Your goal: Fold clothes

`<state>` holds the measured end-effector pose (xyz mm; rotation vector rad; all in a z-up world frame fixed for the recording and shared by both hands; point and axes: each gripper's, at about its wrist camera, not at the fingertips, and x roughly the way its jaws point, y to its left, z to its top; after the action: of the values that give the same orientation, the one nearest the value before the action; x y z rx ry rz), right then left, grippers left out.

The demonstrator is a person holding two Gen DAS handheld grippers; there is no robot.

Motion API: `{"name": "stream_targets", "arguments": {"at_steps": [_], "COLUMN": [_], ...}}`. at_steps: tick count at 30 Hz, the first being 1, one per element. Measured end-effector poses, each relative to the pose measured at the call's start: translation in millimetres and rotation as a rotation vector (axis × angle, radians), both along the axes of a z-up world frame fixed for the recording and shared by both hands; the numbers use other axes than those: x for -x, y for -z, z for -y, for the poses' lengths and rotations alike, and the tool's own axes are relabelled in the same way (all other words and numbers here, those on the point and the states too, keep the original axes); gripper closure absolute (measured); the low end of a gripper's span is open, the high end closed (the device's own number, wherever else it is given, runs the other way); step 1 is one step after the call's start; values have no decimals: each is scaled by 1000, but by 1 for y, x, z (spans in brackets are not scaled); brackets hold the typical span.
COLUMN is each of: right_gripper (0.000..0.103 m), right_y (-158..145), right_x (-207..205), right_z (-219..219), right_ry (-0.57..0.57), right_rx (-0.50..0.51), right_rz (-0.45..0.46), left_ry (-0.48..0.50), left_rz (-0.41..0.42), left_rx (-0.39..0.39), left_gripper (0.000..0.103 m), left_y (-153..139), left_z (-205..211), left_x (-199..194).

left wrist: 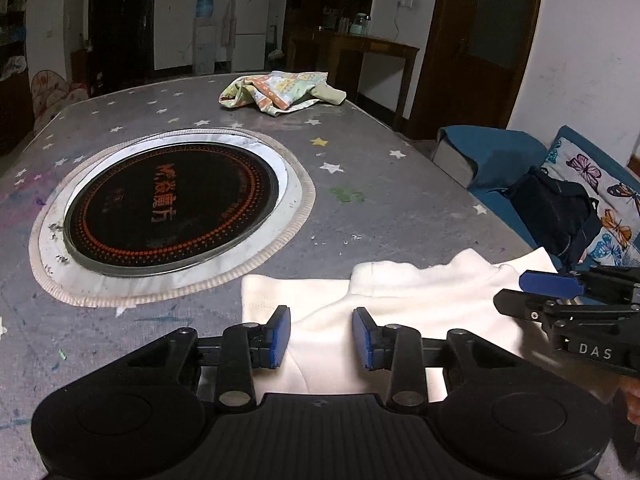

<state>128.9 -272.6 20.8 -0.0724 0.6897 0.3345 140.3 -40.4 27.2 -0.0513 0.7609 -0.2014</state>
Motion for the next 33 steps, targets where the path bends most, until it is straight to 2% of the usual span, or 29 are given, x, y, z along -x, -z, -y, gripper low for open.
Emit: {"name": "stream_targets", "arguments": {"at_steps": [4, 6, 15, 23, 27, 33], "right_gripper": [63, 54, 47, 46, 46, 45], "right_y": [-11, -16, -22, -10, -16, -8], "right_x": [14, 23, 71, 82, 90, 95], "right_z": [0, -2, -6, -11, -15, -23], "right_ry": [-19, -35, -63, -28, -36, -37], "right_rx": [-8, -7, -54, -50, -53, -34], "right_rz": [14, 21, 12, -11, 13, 12], "left_ry": [6, 8, 62, 82, 74, 69], "left_rz": [19, 21, 67, 61, 71, 68], "left_rx": [3, 5, -10, -83, -66, -81], "left_gripper": [65, 65, 65, 64, 61, 57], "left_y": [-7, -10, -19, -3, -7, -4], "left_z": [-2, -3, 4, 18, 16, 17], "left_x": [12, 20, 75, 88, 92, 96]}}
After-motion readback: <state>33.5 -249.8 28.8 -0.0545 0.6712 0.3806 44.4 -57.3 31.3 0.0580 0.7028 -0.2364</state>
